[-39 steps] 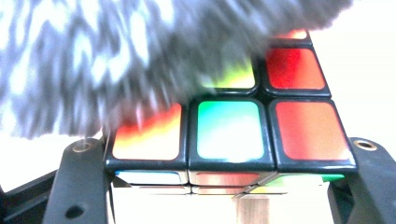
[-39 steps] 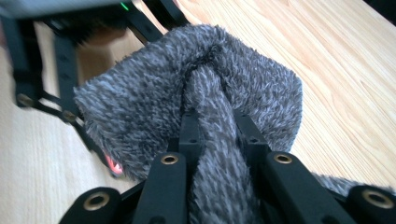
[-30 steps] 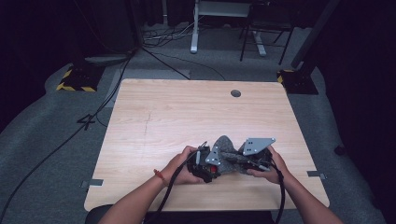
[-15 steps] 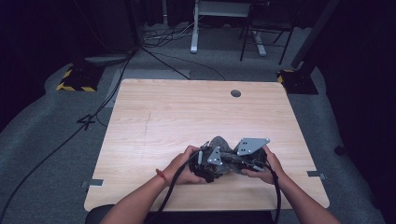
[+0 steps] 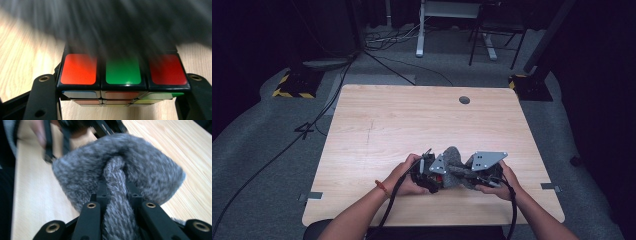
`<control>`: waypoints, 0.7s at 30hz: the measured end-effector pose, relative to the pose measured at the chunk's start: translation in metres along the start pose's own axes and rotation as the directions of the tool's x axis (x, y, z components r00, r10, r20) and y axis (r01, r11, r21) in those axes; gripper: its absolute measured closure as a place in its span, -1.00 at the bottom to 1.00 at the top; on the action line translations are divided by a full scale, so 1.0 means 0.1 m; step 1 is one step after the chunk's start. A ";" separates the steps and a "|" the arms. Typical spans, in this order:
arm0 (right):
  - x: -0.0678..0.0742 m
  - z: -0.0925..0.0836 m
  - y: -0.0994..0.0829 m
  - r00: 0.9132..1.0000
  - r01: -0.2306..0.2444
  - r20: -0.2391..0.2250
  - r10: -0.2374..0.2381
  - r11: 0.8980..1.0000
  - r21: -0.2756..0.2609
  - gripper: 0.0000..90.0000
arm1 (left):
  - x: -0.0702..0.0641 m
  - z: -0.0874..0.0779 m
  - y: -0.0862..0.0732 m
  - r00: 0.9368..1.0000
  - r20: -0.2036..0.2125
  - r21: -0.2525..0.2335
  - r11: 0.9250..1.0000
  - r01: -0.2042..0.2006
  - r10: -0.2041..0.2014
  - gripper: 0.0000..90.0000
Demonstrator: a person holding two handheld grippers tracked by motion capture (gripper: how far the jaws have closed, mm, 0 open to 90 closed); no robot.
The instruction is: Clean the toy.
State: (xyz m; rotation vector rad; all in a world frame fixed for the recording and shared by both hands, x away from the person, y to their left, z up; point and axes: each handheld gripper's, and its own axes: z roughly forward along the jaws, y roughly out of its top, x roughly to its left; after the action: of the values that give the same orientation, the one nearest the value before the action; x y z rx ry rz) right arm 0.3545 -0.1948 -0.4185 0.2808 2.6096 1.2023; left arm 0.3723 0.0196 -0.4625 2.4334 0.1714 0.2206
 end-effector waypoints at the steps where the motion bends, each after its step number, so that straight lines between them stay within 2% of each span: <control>1: 0.04 0.02 0.05 1.000 0.008 -0.015 -0.008 1.000 -0.009 0.73 | -0.01 0.01 0.01 1.000 0.009 0.000 1.000 0.001 -0.001 -0.25; 3: 0.09 0.06 0.11 0.999 0.025 -0.029 -0.026 1.000 -0.014 0.72 | -0.05 0.05 0.04 1.000 0.030 -0.004 1.000 -0.006 0.006 -0.25; 4: 0.11 0.08 0.13 0.999 0.030 -0.034 -0.031 0.999 -0.017 0.72 | -0.07 0.06 0.06 0.999 0.032 0.000 1.000 -0.017 0.017 -0.25; 6: 0.13 0.11 0.16 0.999 0.047 -0.024 -0.047 0.999 -0.007 0.72 | -0.07 0.06 0.05 1.000 0.028 0.001 1.000 -0.011 0.011 -0.25; 10: 0.05 0.11 0.12 1.000 0.017 -0.008 -0.017 1.000 -0.017 0.72 | -0.07 0.05 0.05 0.999 0.030 0.005 1.000 -0.010 0.010 -0.25; 15: -0.10 0.07 0.00 0.999 -0.031 0.035 0.031 0.999 -0.008 0.73 | -0.09 0.03 0.04 0.999 0.031 0.020 0.999 -0.030 0.030 -0.25; 18: -0.19 0.03 -0.11 0.996 -0.063 0.069 0.062 0.998 0.011 0.73 | -0.08 -0.05 0.03 0.999 0.030 -0.010 1.000 -0.021 0.021 -0.25; 21: -0.23 0.02 -0.20 0.994 -0.094 0.065 0.092 0.995 0.022 0.73 | -0.06 -0.10 0.03 1.000 0.020 -0.038 0.999 -0.018 0.018 -0.25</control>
State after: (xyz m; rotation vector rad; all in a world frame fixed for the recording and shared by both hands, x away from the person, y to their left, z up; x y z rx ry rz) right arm 0.3757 -0.2130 -0.4316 0.4427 2.5829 1.1709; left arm 0.3641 0.0225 -0.4533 2.3991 0.1348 0.2048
